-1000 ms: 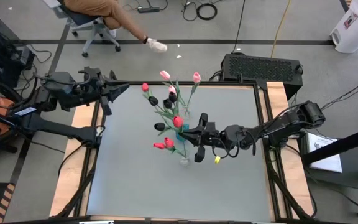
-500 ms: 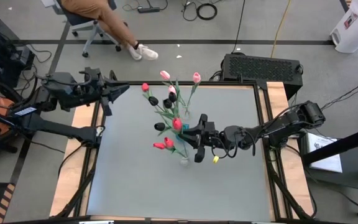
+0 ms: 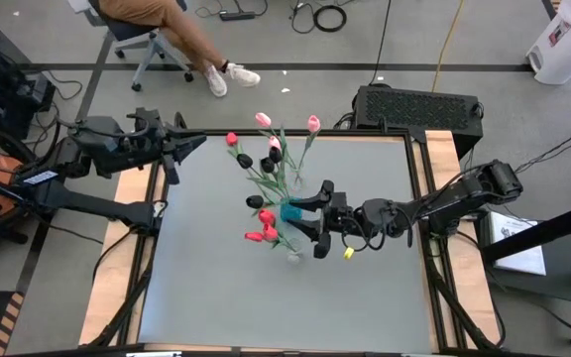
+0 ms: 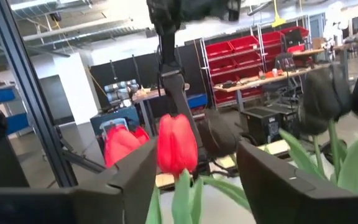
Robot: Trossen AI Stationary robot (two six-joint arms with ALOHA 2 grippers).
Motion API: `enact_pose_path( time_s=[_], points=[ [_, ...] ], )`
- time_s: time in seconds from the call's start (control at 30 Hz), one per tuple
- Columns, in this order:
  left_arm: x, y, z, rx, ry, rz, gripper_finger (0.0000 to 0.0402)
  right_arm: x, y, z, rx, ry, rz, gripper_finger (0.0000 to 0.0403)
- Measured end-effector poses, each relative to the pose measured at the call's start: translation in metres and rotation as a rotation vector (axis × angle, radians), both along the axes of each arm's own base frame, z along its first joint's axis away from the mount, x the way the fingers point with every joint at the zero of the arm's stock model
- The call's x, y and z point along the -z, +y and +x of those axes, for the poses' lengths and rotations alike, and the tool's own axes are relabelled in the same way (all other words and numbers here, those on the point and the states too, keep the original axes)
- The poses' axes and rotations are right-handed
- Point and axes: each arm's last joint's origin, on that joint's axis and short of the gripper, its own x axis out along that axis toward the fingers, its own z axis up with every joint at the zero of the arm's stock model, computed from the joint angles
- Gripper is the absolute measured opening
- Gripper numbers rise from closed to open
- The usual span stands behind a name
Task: Sort flowers into vase by color
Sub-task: Put the red tulip into the bottom transparent vase
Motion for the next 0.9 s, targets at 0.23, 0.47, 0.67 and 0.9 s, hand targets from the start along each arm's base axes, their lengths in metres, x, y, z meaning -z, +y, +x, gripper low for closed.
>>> enact_pose_path(
  time_s=[0.23,0.47,0.67,0.9],
  points=[
    [0.011,0.006,-0.006,-0.268,0.028,-0.148,0.0073,-0.018,-0.005,-0.017,0.002,0.026,-0.013,0.0219],
    [0.025,0.01,-0.014,-0.524,-0.015,-0.351,0.0069,-0.03,-0.01,-0.036,0.014,0.083,-0.026,0.0219],
    [0.034,0.01,-0.01,-0.598,-0.021,-0.465,0.0059,-0.041,-0.014,-0.047,0.036,0.063,-0.017,0.0219],
    [0.041,0.011,0.011,-0.62,-0.012,-0.535,0.0058,-0.054,-0.017,-0.059,0.037,0.003,-0.001,0.0219]
  ],
)
